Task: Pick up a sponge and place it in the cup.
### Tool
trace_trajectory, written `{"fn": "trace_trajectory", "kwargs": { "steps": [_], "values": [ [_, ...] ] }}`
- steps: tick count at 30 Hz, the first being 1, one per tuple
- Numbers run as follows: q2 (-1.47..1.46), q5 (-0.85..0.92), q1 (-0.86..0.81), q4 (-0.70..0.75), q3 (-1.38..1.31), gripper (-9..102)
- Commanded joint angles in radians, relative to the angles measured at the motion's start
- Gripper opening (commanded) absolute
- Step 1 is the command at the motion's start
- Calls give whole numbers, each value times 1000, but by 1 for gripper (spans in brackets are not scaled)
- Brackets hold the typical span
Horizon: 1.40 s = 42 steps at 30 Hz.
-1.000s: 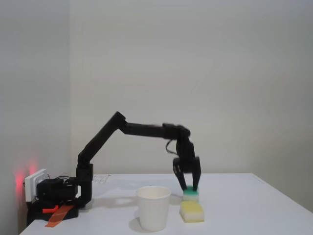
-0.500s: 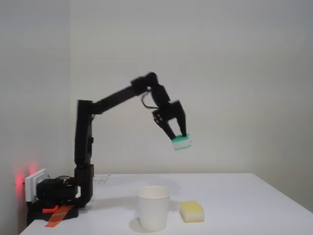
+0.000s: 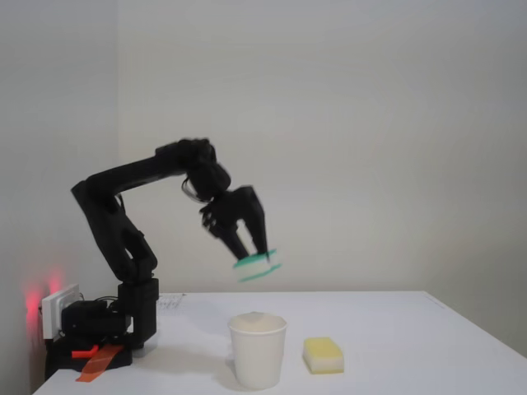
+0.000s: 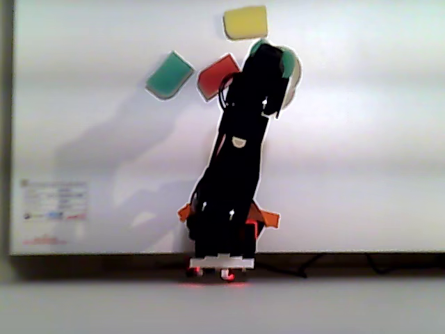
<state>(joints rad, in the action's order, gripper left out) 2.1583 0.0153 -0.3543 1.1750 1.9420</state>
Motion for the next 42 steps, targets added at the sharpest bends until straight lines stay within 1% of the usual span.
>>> {"fn": "trace_trajectory", "kwargs": {
  "steps": [1,5,11,16,18,21,26,29,31,32,37,39,42],
  "values": [
    [81,14,-32,-69,121,0],
    [66,17,-34,-166,195,0],
    [-44,43,-23,-249,186,2],
    [-67,91,-21,-250,169,21],
    [-67,129,-25,-239,166,25],
    [-69,173,-32,-229,155,35],
    [-78,199,-31,-163,77,42],
    [-84,201,-25,-100,11,44],
    [-97,196,-20,-26,-64,43],
    [-101,190,-18,8,-98,41],
    [-52,129,2,124,-190,20],
    [11,107,15,135,-155,13],
    [152,67,55,107,-2,0]
  ]
}}
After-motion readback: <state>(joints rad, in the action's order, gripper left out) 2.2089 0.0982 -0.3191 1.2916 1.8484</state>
